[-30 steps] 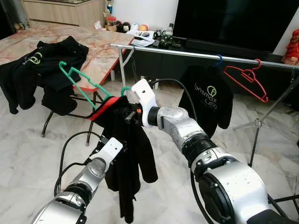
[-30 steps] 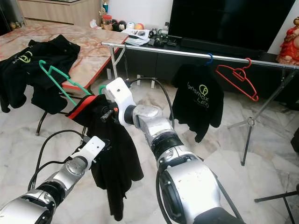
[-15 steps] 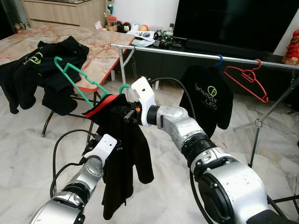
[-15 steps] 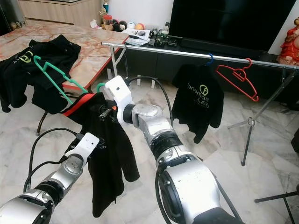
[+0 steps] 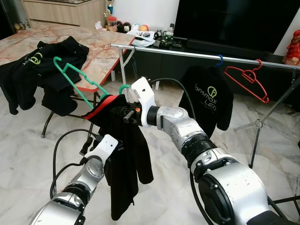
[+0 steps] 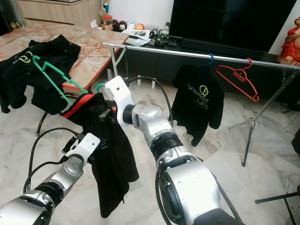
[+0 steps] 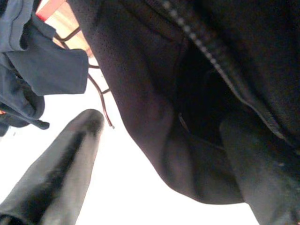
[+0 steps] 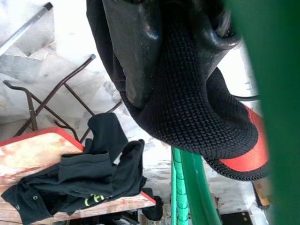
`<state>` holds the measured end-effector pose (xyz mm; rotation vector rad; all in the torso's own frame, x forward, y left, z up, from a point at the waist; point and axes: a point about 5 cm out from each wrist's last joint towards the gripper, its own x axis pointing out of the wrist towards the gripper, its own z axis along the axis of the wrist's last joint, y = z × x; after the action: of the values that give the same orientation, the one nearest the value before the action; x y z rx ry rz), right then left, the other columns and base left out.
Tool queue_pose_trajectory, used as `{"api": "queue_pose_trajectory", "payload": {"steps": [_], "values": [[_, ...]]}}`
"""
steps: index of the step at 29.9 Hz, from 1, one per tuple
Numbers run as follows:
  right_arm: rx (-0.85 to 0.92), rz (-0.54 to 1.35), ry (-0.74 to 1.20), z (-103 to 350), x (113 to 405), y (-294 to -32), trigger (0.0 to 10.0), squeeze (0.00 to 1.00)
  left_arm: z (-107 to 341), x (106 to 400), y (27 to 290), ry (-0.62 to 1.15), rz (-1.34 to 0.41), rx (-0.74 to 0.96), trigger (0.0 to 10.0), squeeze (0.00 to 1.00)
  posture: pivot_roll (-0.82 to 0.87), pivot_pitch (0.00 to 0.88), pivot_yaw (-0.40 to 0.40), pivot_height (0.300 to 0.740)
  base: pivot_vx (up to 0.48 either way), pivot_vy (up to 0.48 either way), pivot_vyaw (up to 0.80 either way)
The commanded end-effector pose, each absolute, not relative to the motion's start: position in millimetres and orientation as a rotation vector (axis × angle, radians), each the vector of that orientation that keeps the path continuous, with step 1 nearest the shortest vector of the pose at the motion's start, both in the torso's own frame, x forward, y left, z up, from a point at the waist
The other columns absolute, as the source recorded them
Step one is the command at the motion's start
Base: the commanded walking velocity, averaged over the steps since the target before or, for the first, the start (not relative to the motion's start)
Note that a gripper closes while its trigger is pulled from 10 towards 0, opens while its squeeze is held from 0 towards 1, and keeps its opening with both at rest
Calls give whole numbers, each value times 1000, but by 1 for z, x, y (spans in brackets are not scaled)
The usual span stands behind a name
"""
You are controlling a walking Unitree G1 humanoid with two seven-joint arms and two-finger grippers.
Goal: Hang hanger
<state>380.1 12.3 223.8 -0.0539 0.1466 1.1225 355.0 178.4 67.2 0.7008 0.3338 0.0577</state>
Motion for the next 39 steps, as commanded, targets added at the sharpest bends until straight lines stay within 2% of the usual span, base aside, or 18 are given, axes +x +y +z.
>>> {"api": "queue_pose_trajectory", "payload": {"steps": [1,2,3,6,11,21,22,23,39], "values": [[-36,1159,57,251,380,20,10000,0,66,355,179,353,65,718,10000,1000,112,0,-91,740,0,0,0],[-27,1180,46,254,378,22,10000,0,65,355,178,359,48,706,10000,161,112,0,-91,740,0,0,0],[-19,1200,34,258,377,24,10000,0,64,354,175,362,26,693,10000,0,112,0,-91,740,0,0,0],[-9,1227,23,262,375,25,10000,0,63,354,168,358,-22,686,10000,0,112,0,-91,740,0,0,0],[-7,1239,17,263,374,25,10000,0,64,355,170,359,15,718,10000,0,112,0,-91,740,0,0,0],[20,1262,35,259,370,24,10000,0,66,352,200,398,202,745,10000,0,93,0,-90,740,0,0,0],[21,1260,38,258,370,23,10000,0,66,352,202,400,212,742,7922,0,93,0,-90,740,0,0,0],[21,1259,40,257,370,22,10000,0,67,352,202,397,216,738,0,0,94,0,-91,740,0,0,0],[16,1238,80,246,370,14,10000,0,68,353,197,366,189,708,0,0,96,0,-90,740,0,0,0]]}}
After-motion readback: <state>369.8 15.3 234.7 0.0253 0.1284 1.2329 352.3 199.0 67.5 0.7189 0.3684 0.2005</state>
